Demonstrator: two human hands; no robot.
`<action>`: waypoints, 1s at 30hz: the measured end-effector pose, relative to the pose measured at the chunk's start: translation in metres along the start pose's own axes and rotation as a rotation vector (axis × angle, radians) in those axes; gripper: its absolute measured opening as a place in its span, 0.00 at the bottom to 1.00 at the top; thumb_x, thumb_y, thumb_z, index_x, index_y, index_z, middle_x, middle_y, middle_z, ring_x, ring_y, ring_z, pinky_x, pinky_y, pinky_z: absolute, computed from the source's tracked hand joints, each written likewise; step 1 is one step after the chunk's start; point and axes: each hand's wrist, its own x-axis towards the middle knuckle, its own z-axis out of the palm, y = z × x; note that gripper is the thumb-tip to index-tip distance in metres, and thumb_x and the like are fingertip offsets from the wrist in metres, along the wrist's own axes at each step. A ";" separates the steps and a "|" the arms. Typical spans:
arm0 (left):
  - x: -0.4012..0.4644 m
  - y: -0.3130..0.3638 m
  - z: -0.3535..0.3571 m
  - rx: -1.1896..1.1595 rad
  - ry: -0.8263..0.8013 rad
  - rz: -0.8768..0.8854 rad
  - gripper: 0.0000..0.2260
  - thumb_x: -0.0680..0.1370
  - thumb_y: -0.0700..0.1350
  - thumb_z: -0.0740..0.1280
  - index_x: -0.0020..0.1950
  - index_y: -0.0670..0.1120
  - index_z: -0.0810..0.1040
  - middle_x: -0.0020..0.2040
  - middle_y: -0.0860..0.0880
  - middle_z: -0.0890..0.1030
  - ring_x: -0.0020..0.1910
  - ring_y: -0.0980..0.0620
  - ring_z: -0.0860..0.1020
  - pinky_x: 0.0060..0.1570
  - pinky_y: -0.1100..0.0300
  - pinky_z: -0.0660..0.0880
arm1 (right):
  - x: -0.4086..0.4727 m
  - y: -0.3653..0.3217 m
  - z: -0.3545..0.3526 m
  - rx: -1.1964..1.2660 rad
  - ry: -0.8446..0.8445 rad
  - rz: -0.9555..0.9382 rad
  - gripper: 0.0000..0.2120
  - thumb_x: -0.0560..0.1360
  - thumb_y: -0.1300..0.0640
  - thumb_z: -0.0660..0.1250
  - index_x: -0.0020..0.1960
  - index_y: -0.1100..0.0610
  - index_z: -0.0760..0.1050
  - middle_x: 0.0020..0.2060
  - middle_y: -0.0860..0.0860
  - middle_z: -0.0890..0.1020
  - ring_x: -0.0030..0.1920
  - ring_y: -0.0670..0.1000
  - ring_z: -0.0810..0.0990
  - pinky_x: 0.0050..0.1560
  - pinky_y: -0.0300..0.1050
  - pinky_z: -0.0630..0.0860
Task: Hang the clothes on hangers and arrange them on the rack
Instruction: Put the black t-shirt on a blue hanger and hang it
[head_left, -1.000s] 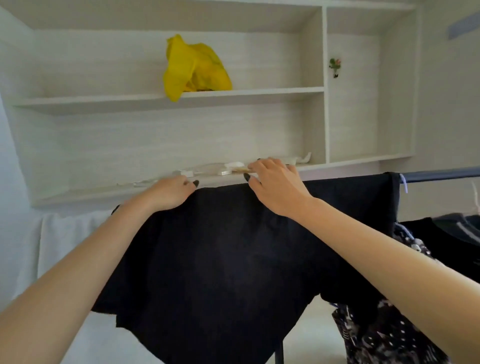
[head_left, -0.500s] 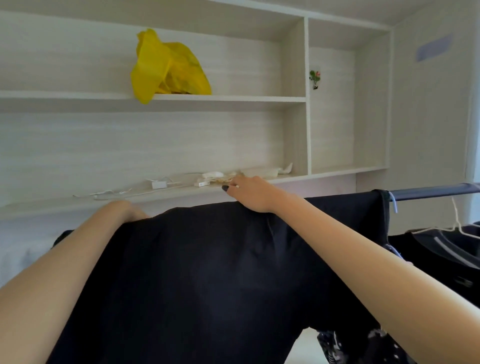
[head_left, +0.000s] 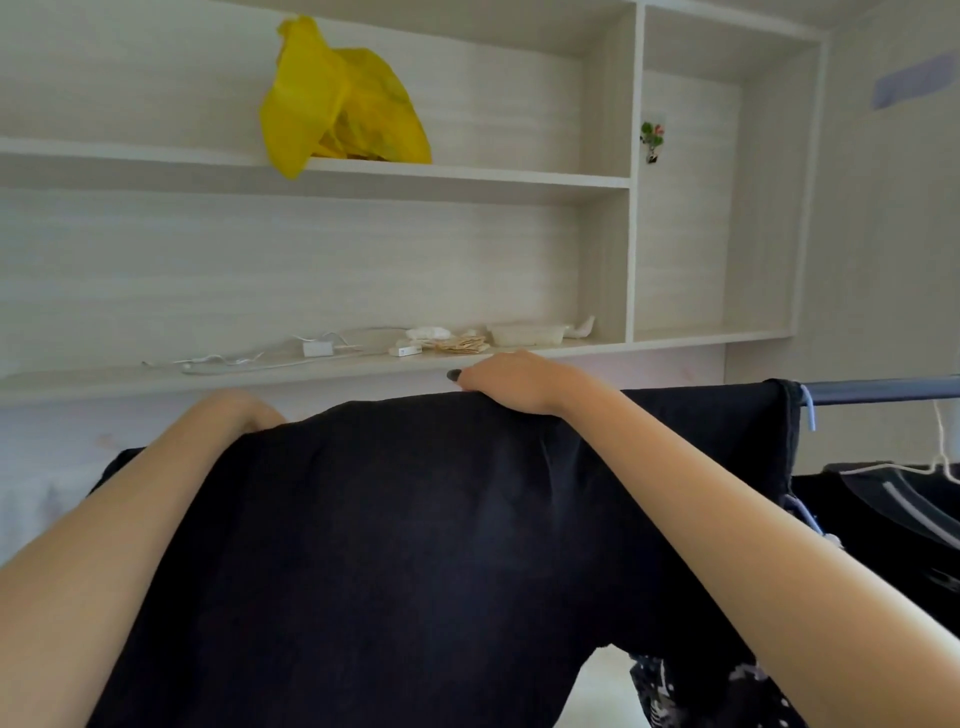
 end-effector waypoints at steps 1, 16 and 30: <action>0.001 0.001 0.001 -0.014 0.002 0.031 0.18 0.82 0.48 0.56 0.68 0.40 0.70 0.70 0.45 0.71 0.68 0.44 0.72 0.55 0.58 0.68 | -0.001 0.001 0.000 -0.007 -0.002 0.001 0.24 0.80 0.43 0.50 0.71 0.50 0.70 0.73 0.49 0.67 0.72 0.53 0.66 0.66 0.47 0.60; 0.019 -0.016 0.007 -0.792 0.353 0.300 0.07 0.74 0.35 0.64 0.35 0.38 0.73 0.34 0.42 0.75 0.32 0.47 0.72 0.34 0.59 0.67 | -0.011 0.009 -0.024 0.349 -0.170 0.191 0.21 0.78 0.39 0.56 0.56 0.51 0.80 0.56 0.53 0.83 0.52 0.52 0.81 0.55 0.48 0.78; -0.003 -0.003 0.009 -1.662 0.222 0.414 0.10 0.82 0.40 0.57 0.44 0.52 0.71 0.41 0.48 0.75 0.38 0.52 0.75 0.34 0.59 0.76 | -0.011 0.027 -0.040 -0.082 -0.435 0.482 0.16 0.77 0.46 0.62 0.51 0.59 0.78 0.46 0.54 0.81 0.45 0.52 0.81 0.44 0.44 0.77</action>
